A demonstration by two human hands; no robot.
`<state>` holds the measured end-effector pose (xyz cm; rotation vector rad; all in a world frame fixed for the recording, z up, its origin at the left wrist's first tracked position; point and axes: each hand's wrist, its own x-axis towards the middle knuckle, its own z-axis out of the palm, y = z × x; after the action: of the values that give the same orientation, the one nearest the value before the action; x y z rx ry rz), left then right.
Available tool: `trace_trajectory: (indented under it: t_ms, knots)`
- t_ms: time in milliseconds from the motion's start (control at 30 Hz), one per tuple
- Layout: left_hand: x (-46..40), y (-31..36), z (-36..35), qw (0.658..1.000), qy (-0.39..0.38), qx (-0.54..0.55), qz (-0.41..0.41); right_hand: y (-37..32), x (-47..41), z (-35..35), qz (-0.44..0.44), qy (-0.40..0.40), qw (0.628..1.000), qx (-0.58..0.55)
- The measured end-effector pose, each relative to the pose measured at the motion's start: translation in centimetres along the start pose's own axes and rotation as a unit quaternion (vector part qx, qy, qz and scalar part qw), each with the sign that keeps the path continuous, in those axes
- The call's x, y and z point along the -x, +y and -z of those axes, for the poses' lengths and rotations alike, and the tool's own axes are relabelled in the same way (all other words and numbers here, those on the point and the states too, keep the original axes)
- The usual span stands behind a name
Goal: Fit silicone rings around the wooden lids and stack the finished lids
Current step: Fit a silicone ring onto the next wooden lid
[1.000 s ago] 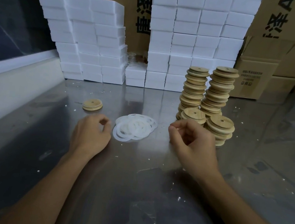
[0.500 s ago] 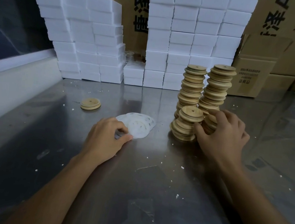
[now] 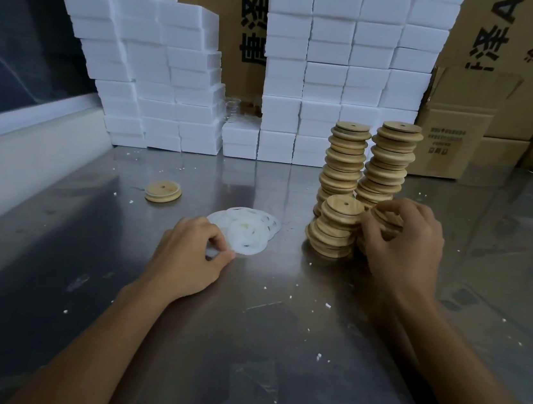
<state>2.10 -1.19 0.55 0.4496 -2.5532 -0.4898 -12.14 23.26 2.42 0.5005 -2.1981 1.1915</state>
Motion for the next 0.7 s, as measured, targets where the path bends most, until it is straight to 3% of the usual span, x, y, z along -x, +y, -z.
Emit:
trace_trajectory:
  t_ms: [167,333,533,700]
  knots:
    - [0.2,0.6,0.6,1.0,-0.015,0.004,-0.013,-1.0,0.2,0.0,0.052,0.027,0.997,-0.041]
    - [0.2,1.1,0.6,0.999,-0.018,-0.038,-0.031,-2.8,1.4,-0.6,0.125,0.003,0.984,-0.128]
    - [0.2,1.6,1.1,0.998,0.061,-0.012,-0.002,-4.1,2.8,-1.2,0.148,-0.112,0.962,-0.198]
    - [0.3,2.0,1.2,0.99,0.133,0.025,-0.048,-4.3,3.6,-1.8,0.17,-0.16,0.95,-0.207]
